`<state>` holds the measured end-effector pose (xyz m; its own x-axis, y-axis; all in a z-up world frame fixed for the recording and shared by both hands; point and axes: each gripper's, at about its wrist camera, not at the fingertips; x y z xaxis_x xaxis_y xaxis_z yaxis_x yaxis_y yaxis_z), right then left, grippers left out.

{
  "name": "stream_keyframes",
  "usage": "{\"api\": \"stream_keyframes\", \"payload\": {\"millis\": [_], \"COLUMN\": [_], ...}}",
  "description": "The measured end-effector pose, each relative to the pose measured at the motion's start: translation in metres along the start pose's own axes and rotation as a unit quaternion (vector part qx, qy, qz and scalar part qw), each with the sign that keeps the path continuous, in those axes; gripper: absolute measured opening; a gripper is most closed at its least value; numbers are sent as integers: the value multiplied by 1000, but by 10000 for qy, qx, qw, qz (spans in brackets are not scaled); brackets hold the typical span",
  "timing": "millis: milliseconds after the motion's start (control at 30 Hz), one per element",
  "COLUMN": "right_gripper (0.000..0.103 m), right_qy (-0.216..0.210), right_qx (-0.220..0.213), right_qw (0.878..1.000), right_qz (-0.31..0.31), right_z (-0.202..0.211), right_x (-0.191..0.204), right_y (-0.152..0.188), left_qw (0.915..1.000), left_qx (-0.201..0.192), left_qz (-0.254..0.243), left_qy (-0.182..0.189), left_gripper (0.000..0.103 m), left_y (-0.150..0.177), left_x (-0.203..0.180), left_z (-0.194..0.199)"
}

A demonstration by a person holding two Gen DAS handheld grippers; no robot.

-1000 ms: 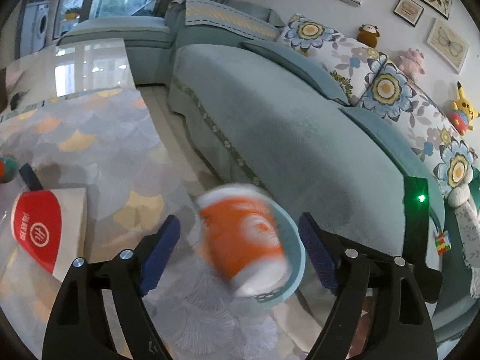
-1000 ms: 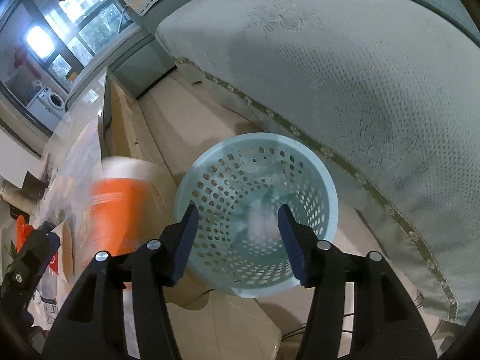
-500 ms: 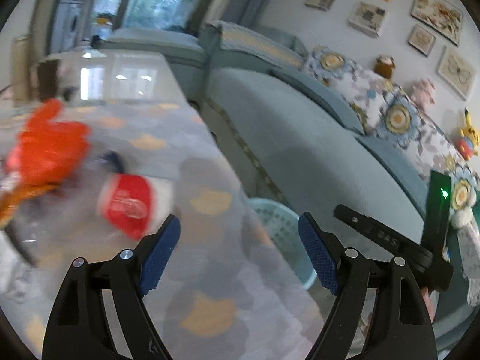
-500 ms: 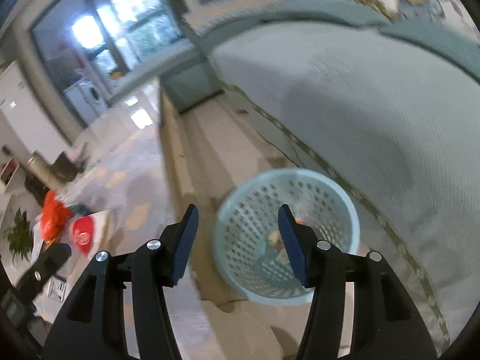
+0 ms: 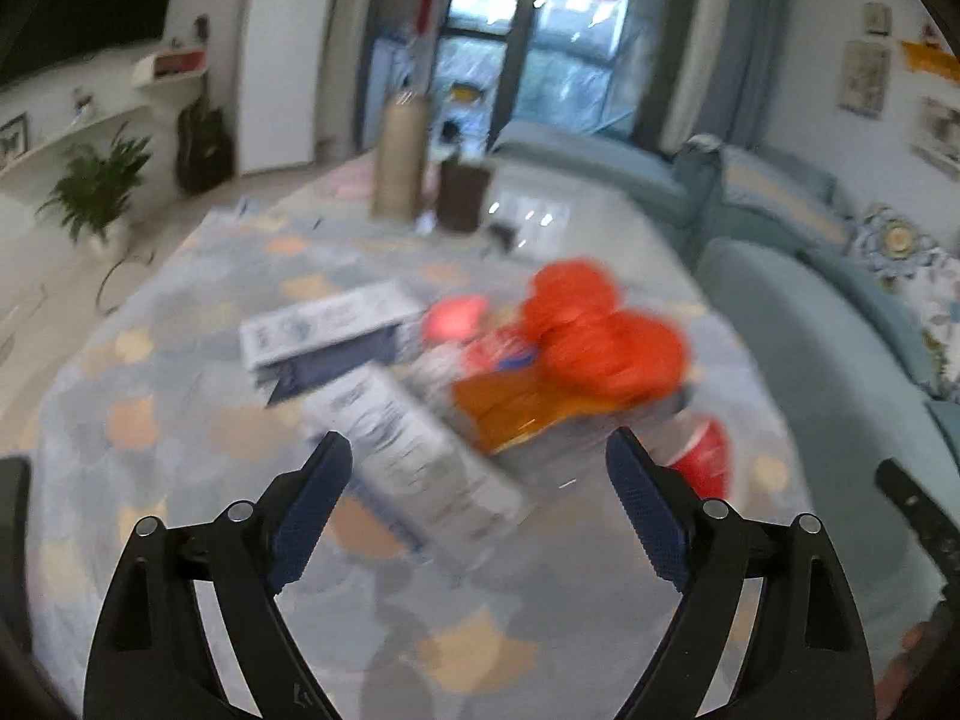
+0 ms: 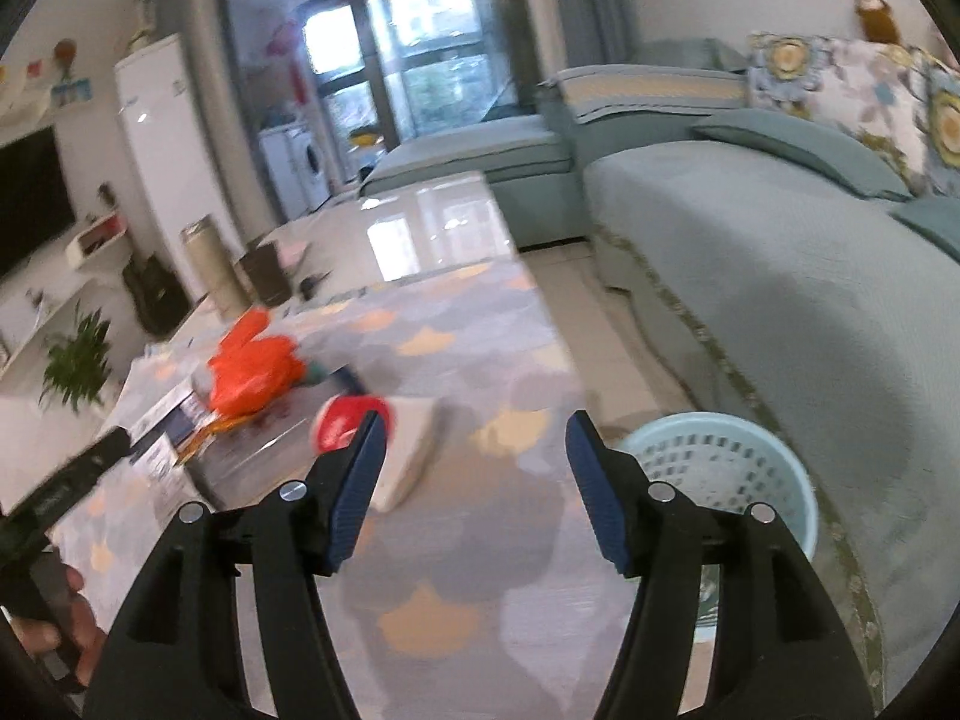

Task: Collect trash
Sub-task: 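Grasp the white milk carton with the left tool while the right tool grasps the red paper cup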

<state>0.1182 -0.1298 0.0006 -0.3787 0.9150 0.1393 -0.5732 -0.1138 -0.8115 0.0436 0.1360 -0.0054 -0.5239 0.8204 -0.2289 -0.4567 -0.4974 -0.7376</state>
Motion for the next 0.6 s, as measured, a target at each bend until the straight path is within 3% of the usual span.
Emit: {"api": "stream_keyframes", "payload": {"millis": [267,467,600], "right_gripper": [59,60,62], "right_qy": [-125,-282,-352], "right_qx": [371,548,691], "right_qw": [9990,9978,9967], "right_qz": [217,260,251], "right_z": [-33,-46,-54], "right_x": [38,47,51], "right_y": [1,3,5], "left_qw": [9953,9922,9906], "left_qx": [504,721,1001], "left_qz": [-263,-403,-112], "left_qy": [-782,-937,-925], "left_gripper": [86,85,78], "left_y": [12,10,8], "left_x": [0,21,58], "left_z": [-50,-41,-31]}}
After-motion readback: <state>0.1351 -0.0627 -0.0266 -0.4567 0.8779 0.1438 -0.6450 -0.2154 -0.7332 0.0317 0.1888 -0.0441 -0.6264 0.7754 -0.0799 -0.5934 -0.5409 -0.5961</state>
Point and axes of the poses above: each gripper's, at about its wrist camera, not at the fingertips, and z roughly against the way its jaws point, x to its left, y to its underside, and after that the axes turned 4 degrees about z, right-handed
